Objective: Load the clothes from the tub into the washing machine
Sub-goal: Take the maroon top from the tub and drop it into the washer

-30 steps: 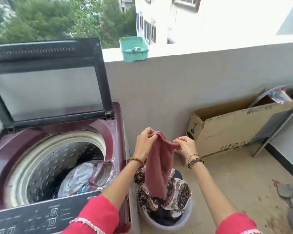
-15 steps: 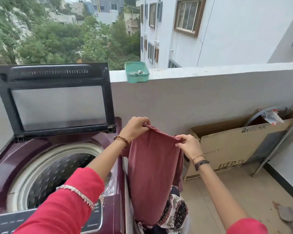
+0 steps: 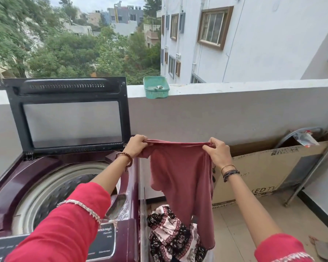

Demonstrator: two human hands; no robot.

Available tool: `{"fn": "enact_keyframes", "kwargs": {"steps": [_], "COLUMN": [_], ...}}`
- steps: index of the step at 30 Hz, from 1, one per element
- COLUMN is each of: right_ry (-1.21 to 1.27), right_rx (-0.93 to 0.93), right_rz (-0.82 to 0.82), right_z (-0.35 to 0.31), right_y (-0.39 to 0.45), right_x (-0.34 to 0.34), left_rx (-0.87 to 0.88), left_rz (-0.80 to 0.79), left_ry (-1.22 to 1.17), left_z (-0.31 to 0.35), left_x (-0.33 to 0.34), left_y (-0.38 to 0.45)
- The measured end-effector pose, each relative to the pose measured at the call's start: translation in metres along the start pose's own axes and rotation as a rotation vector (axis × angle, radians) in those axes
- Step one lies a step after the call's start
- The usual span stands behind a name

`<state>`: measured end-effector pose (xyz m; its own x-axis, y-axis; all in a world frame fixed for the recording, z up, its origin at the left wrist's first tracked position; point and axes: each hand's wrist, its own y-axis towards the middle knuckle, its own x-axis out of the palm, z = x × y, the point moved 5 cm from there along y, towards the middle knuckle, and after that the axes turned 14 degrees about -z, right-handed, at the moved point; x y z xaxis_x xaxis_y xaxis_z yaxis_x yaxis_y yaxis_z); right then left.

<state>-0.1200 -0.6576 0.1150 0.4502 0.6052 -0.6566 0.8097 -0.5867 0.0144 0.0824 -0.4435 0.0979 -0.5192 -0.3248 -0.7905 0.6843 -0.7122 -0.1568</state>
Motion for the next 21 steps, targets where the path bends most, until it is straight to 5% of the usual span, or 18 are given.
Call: {"fn": "enact_keyframes", "kwargs": {"steps": [5,15,21], "right_ry": [0.106,0.338,0.317], "right_rx": [0.009,-0.100,-0.169], "right_rz": [-0.021,-0.441,-0.322], "right_z": [-0.003,-0.043,-0.050], "right_y": [0.001,0.004,0.010], "right_x": [0.002,0.032,0.028], "left_rx": [0.125,0.414,0.356], "left_rz": [-0.106,-0.165,-0.178], "left_ry": [-0.556,-0.404,-0.619], "left_z": [0.023,0.109,0.090], "left_x": [0.016,0.040,0.043], "left_y": [0.004,0.003,-0.007]}}
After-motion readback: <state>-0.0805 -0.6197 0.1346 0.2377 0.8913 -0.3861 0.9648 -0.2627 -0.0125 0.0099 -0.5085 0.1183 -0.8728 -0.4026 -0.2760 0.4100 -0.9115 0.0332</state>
